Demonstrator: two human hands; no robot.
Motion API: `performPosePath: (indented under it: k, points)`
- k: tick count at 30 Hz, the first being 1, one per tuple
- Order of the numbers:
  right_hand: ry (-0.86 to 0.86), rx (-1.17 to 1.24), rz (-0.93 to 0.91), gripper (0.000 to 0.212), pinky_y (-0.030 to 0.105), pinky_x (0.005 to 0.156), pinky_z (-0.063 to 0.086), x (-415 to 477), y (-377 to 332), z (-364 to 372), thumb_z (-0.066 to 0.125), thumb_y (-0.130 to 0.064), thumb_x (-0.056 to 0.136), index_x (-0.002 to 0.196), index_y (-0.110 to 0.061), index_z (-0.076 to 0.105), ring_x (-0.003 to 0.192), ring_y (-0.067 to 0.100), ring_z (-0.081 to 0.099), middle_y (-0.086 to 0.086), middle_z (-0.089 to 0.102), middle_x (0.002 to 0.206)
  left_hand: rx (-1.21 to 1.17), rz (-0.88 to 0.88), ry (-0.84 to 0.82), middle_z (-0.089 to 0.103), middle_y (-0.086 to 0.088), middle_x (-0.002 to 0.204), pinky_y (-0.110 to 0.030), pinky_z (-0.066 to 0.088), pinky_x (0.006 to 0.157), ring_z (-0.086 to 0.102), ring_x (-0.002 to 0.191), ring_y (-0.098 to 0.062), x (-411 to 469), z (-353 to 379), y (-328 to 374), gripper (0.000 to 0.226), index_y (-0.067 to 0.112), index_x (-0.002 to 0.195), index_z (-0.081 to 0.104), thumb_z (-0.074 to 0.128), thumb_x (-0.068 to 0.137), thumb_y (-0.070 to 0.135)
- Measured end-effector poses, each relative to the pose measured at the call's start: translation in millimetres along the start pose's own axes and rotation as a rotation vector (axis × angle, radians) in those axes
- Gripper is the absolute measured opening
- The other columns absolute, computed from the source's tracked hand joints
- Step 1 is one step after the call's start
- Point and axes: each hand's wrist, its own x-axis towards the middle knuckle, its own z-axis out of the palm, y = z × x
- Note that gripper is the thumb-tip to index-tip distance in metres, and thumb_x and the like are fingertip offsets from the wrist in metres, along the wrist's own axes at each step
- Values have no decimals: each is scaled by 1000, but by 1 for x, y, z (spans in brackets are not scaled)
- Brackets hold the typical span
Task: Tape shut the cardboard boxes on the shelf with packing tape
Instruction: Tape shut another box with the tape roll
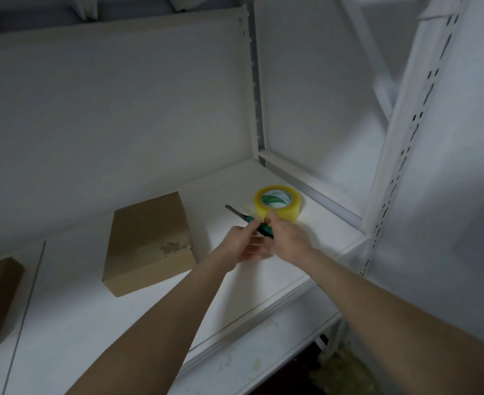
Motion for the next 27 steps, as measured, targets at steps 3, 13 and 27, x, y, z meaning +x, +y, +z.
performPosePath:
  k: [3,13,27]
  points:
    - [-35,241,-21,34,38,67,51,9,-12,4,62,-20,90,120,-13,47,91,29,64,9,65,106,93,26,32,56,-9,62,-21,39,41,51,41,-16,13,3,9,40,3,85,59,47,98,40]
    - [168,-191,104,47,35,106,32,59,16,-5,51,-26,97,142,-19,39,137,23,32,3,41,146,554,67,238,53,-8,58,-26,43,45,50,46,-19,66,-29,26,46,7,68,47,47,97,42]
    - [102,-174,147,42,35,110,27,72,26,-16,57,-40,95,134,-24,52,132,25,42,5,57,134,689,42,222,63,-8,67,-25,53,51,65,53,-20,75,-17,17,43,1,95,55,50,95,44]
